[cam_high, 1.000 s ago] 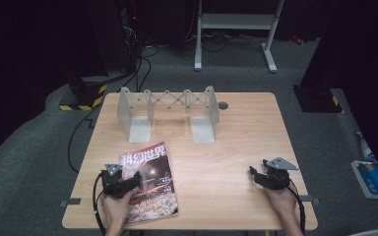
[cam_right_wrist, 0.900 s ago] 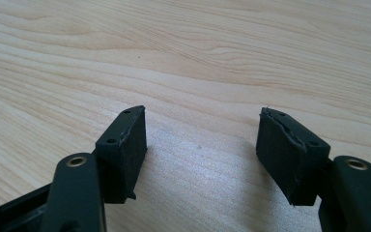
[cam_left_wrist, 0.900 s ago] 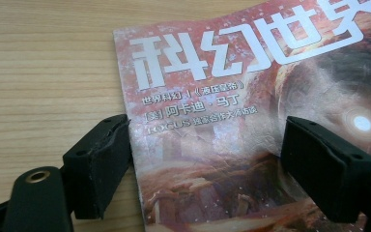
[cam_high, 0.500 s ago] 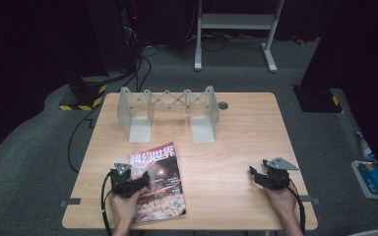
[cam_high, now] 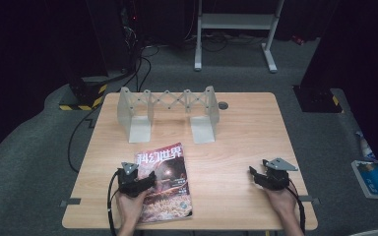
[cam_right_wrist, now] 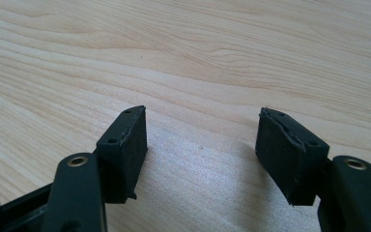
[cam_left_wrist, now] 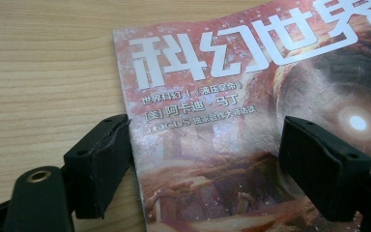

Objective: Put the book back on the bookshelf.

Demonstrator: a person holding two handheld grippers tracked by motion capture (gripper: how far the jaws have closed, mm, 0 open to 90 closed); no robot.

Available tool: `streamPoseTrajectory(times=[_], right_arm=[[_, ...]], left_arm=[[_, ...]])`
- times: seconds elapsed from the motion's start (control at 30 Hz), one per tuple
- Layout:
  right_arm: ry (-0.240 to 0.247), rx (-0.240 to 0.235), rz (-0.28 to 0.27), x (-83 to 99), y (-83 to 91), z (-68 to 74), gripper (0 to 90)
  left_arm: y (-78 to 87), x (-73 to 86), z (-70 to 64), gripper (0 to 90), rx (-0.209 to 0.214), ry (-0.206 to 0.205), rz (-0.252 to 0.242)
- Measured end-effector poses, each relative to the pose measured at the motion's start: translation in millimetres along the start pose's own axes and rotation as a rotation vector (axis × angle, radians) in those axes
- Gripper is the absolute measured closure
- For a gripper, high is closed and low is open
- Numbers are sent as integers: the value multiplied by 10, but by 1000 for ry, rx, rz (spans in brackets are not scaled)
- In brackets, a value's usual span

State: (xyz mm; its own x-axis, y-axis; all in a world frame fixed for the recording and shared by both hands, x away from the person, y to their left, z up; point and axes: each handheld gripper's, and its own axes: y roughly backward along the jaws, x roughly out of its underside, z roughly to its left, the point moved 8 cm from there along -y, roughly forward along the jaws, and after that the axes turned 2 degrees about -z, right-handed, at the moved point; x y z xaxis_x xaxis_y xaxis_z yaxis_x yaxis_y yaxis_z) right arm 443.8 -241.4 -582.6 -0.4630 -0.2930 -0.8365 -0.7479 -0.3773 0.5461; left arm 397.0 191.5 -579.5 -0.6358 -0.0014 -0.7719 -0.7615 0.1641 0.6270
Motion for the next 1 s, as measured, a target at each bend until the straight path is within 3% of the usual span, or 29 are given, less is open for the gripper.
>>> streamPoseTrajectory(times=[0.4,0.57,0.83,1.0], right_arm=[[43,-15,25,-37,8,118,411],[0,-75,37,-32,9,238,432],[-41,-205,42,-98,-25,672,433],[-36,-272,32,-163,-59,972,433]], left_arm=[[-45,-23,-186,202,43,4,-9],[-60,-30,-257,205,59,5,-12],[-71,-32,-320,210,66,9,-15],[-75,-34,-344,210,74,5,-15]])
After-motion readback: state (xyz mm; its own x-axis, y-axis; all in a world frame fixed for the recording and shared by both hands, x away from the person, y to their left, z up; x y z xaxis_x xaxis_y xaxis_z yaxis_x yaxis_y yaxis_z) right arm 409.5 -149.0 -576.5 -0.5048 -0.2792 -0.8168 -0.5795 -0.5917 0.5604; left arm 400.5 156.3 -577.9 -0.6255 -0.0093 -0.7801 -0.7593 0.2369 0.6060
